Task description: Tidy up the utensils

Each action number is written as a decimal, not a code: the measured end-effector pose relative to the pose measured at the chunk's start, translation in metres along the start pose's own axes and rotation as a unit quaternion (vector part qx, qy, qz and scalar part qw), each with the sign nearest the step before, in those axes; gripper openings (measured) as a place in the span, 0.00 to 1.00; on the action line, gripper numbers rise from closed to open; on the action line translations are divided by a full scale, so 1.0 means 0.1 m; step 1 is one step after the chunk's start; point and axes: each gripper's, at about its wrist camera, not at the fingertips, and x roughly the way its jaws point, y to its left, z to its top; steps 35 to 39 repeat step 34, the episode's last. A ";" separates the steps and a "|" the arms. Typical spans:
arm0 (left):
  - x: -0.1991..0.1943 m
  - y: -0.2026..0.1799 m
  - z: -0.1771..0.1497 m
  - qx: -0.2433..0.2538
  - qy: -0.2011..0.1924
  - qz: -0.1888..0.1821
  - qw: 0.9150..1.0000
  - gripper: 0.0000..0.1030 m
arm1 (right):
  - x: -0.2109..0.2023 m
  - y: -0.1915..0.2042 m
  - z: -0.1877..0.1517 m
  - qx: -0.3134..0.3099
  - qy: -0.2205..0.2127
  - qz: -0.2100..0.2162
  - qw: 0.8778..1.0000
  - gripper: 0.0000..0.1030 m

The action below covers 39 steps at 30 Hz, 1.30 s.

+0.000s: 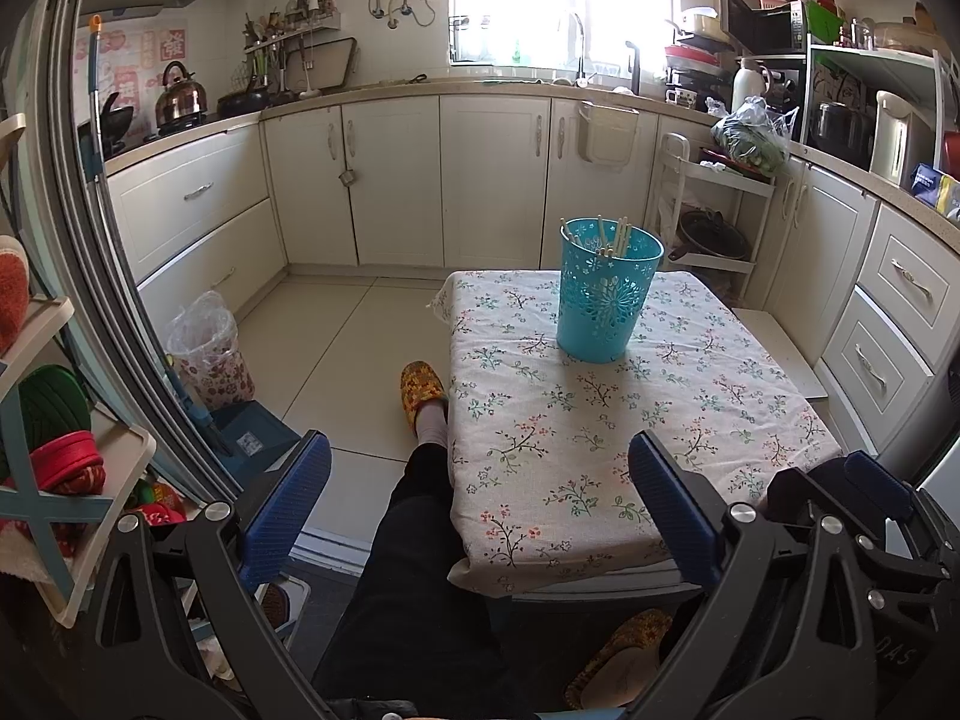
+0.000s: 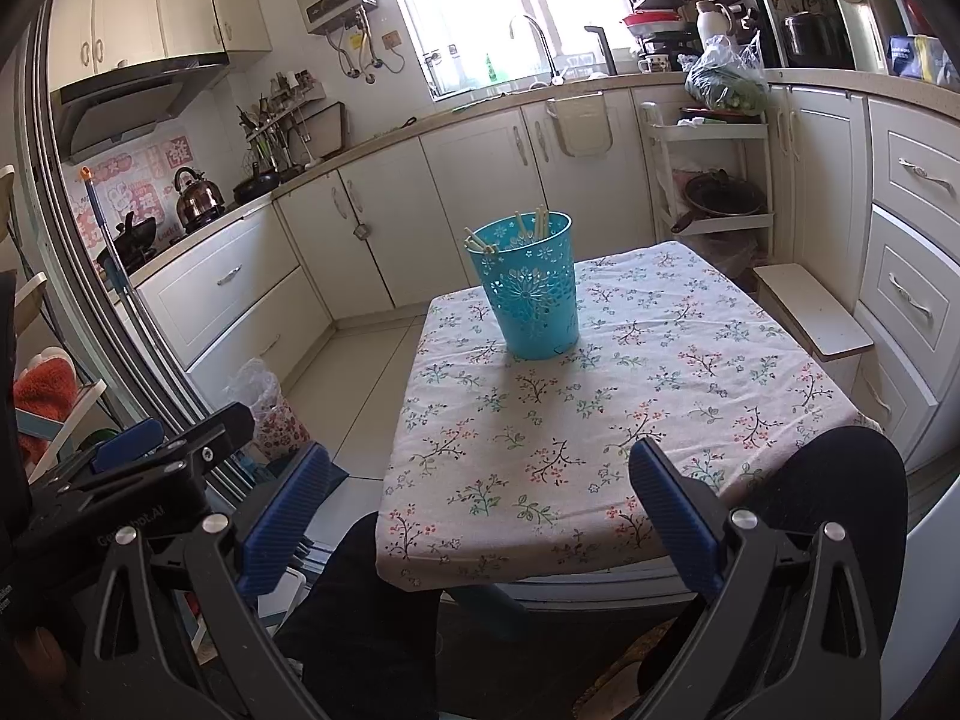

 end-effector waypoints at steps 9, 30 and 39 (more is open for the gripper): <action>0.00 0.00 0.00 0.000 0.000 0.001 1.000 0.93 | 0.00 0.00 -0.01 0.000 0.001 0.002 1.000 0.93; 0.05 0.04 -0.03 -0.002 0.006 0.000 1.000 0.93 | 0.00 0.00 0.00 0.001 0.002 0.001 1.000 0.93; 0.06 0.04 -0.04 -0.001 0.006 0.000 1.000 0.93 | 0.00 0.00 0.00 0.000 0.001 0.001 1.000 0.93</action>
